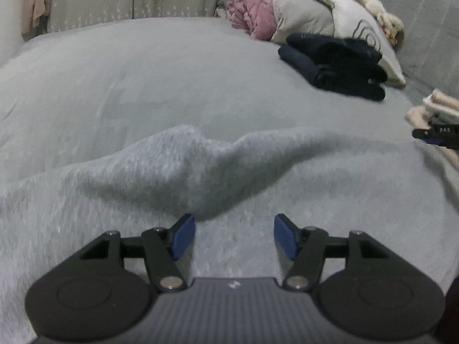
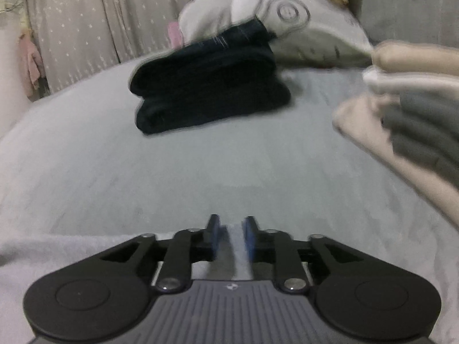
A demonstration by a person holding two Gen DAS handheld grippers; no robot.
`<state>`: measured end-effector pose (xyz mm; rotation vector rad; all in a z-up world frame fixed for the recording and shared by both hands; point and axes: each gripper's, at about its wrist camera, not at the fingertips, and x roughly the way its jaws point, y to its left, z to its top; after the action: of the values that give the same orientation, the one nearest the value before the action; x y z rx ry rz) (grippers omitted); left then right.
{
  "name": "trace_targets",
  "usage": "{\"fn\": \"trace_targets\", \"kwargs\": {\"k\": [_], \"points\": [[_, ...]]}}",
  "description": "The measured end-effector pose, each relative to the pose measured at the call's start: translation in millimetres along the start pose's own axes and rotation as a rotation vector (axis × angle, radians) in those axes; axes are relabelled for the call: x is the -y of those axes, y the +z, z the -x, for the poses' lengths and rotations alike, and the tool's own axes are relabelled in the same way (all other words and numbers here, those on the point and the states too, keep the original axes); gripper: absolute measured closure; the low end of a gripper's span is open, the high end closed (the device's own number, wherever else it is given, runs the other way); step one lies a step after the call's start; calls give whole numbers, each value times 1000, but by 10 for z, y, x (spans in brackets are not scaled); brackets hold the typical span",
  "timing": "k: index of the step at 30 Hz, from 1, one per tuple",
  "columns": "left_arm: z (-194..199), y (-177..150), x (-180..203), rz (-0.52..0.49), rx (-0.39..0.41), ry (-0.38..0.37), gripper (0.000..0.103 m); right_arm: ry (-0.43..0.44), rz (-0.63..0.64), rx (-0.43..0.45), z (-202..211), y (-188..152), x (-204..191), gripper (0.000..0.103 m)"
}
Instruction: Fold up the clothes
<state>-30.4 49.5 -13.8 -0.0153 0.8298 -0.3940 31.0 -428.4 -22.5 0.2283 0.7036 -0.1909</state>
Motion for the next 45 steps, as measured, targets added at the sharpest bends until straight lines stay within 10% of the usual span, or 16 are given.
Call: {"fn": "trace_targets", "kwargs": {"k": [5,11,14,28,36,45], "points": [[38,116,-61,17,23,-31,45,237,22,46,90,140,-373,54],[19,197,-48,-11,77,-116,47,788,-23,-197,-229,281,-1129,54],[-83,177,-53,-21,51,-111,48,921,-12,-344,-546,274,-1644,54],[-127,-235,-27,-187,84,-116,48,1082,63,-707,-1462,3,-2706,54],[-85,-317,-50,-198,109,-129,43,1212,47,-763,-1466,-44,-2790,55],[-104,-364,-21,-217,113,-116,42,1142,-14,-861,-1671,-185,-2784,56]]}}
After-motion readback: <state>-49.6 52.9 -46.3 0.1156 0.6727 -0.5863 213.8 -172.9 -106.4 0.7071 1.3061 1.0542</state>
